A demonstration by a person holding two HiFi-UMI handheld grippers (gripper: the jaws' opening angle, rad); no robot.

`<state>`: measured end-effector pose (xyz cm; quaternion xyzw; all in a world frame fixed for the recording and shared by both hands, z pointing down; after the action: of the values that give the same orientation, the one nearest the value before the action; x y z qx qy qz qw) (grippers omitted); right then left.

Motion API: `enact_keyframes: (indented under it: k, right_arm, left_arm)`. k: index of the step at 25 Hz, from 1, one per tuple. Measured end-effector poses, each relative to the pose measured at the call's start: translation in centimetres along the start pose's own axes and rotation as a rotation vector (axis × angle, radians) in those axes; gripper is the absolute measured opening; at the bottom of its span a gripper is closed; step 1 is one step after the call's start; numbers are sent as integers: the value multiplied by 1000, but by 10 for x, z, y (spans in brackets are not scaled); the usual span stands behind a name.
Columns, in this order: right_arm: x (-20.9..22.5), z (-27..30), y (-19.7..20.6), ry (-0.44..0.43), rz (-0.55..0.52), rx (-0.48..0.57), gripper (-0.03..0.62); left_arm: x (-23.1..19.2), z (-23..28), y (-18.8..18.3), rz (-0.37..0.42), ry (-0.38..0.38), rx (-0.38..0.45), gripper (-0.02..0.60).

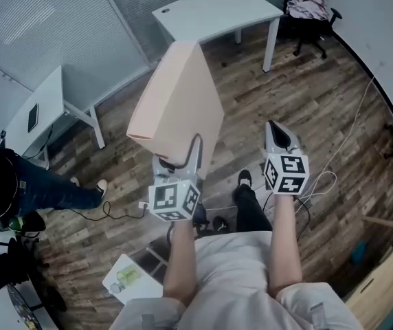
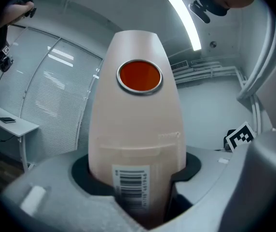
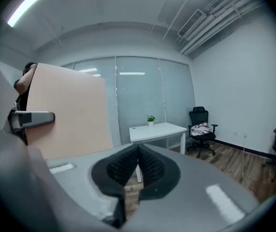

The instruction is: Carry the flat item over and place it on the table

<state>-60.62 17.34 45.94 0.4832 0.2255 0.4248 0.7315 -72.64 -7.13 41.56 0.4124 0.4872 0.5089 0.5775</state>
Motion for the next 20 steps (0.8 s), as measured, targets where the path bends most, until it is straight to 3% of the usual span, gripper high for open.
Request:
enact_keyframes:
  k: [5,11,15,20]
  right_arm:
    - [6,42,-33,-77,-29,41,2]
    - [21,96,-70,-142,-64,7,2]
    - [45,128,-98,-159,-72,-21,2]
    - [82,169,-118,-175,-51,-28,2]
  left_arm:
    - [-6,43,-9,-20,26,14,302]
    - [-15,109,-33,0,-11,-4,302]
    - [-25,151,-44,-29,-2,-10,302]
    - [-23,196,-46,-25,-44,-16,302]
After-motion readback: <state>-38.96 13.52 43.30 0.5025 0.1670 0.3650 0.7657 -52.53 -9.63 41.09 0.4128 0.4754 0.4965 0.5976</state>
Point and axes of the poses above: the fingertips, and each gripper's own axes: z forward along the fingers, x to its right, y out of its underside, the point moved 7 cm from there along -z, backward along the fingers, and after that the axes turned 11 degrees about -x, right-handed, at the moved point
